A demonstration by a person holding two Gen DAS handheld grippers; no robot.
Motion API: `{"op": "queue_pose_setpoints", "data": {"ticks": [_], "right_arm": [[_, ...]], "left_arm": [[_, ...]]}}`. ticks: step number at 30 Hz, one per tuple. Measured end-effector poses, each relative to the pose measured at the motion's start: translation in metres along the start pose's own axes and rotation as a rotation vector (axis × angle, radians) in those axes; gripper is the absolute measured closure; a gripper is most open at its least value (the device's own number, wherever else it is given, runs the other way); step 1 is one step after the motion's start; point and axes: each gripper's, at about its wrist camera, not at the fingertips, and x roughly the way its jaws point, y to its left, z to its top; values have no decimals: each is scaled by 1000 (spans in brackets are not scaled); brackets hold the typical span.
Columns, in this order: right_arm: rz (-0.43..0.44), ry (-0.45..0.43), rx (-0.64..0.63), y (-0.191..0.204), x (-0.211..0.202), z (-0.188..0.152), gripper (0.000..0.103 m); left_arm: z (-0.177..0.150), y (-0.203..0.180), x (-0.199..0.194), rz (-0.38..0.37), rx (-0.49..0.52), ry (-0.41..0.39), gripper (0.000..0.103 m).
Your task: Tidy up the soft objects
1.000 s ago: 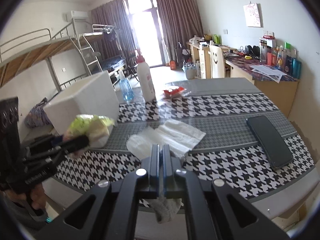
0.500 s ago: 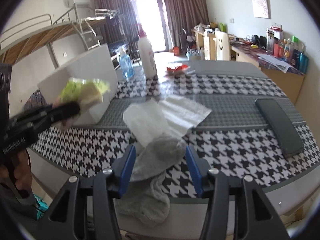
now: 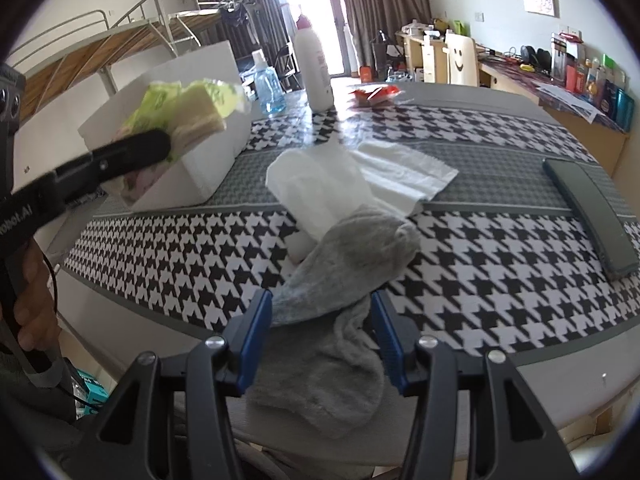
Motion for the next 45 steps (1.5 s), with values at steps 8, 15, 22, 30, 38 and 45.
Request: {"op": "queue_pose_setpoints", "data": {"ticks": [8,15,22,30,38,45], "right_arm": [[2,52,3,4,13,0,55],[-20,77,21,1,16,2,91],[-51,60,-8,6,11,2,95],[-22,-6,-70,19,-7,2,36],[-24,18,-125,32,11,7,36],[-82,68,-154,31,28,5,36]], "left_arm": [[-4,3,-3,1,-10,-2,78],[-4,5,-4,2,-11,-6,78],[-6,10,-9,4,-15,-13,78],[-7,11,-9,3,-18,-9,78],[-9,18,-10,15,-32,-10,78],[-9,21,-8,13,-40,-5,78]]}}
